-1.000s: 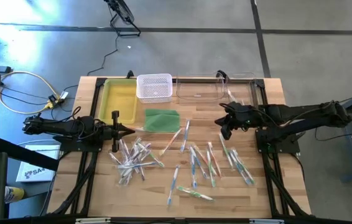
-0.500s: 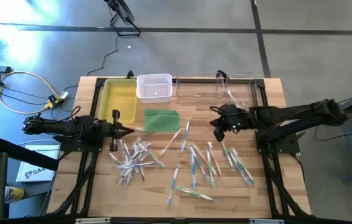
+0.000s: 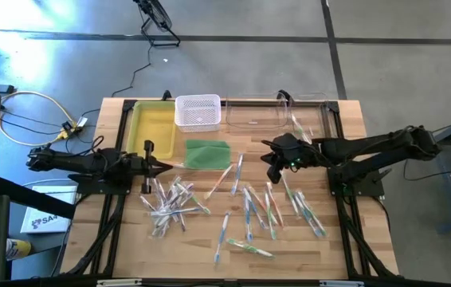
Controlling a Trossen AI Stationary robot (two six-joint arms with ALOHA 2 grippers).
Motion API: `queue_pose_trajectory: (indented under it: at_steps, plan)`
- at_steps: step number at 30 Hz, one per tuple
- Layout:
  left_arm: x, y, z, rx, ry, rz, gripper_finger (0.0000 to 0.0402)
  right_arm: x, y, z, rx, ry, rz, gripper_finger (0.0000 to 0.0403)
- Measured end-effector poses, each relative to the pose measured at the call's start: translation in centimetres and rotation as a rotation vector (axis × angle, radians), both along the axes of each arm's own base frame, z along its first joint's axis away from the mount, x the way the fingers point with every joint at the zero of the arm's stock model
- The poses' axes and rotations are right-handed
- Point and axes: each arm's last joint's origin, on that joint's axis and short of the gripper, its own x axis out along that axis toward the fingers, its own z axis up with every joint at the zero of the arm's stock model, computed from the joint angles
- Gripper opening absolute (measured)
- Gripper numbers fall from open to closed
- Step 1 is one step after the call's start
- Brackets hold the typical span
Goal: Pick & Place Toothbrushes
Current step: Put the orange toothbrush into the yellow bin
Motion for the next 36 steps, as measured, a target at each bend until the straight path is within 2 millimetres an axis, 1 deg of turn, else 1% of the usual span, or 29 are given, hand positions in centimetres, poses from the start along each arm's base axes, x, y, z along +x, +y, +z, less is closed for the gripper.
queue_pose_trajectory:
  at_steps: [4, 10, 14, 17, 21, 24, 27, 31, 33, 36]
  plan:
    - [0.5, 0.0, -0.3, -0.012, 0.037, 0.014, 0.0003, 0.0, 0.1, 0.0, -0.008, 0.003, 0.038, 0.0002]
    - [1.5, -0.1, -0.1, -0.027, 0.029, 0.016, 0.0003, 0.3, 1.3, 0.1, -0.034, -0.014, 0.093, 0.0002]
    - [2.2, -0.2, -0.1, -0.026, 0.034, 0.022, 0.0003, 0.4, 2.3, 0.7, -0.161, -0.063, 0.092, 0.0002]
    - [2.9, -0.2, 0.2, -0.021, 0.071, 0.051, 0.0003, 0.2, 3.1, 1.2, -0.243, -0.082, 0.148, 0.0002]
    - [4.0, -0.3, 1.0, 0.0, 0.114, 0.058, 0.0003, -0.2, 3.4, 1.4, -0.305, -0.066, 0.159, 0.0002]
    - [4.9, -0.5, 1.6, 0.041, 0.143, 0.057, 0.0003, -0.9, 2.9, 1.9, -0.322, -0.063, 0.166, 0.0002]
    - [5.9, -0.6, 2.2, 0.08, 0.165, 0.052, 0.0003, -2.0, 2.5, 2.6, -0.312, -0.103, 0.183, 0.0002]
    - [7.0, -0.8, 2.5, 0.103, 0.196, 0.044, 0.0003, -4.1, 2.0, 2.9, -0.298, -0.167, 0.209, 0.0002]
    - [7.4, -0.8, 2.5, 0.107, 0.213, 0.042, 0.0003, -5.1, 1.8, 2.6, -0.288, -0.219, 0.192, 0.0002]
    - [7.9, -0.9, 2.5, 0.109, 0.226, 0.029, 0.0003, -6.6, 1.6, 1.3, -0.281, -0.299, 0.181, 0.0002]
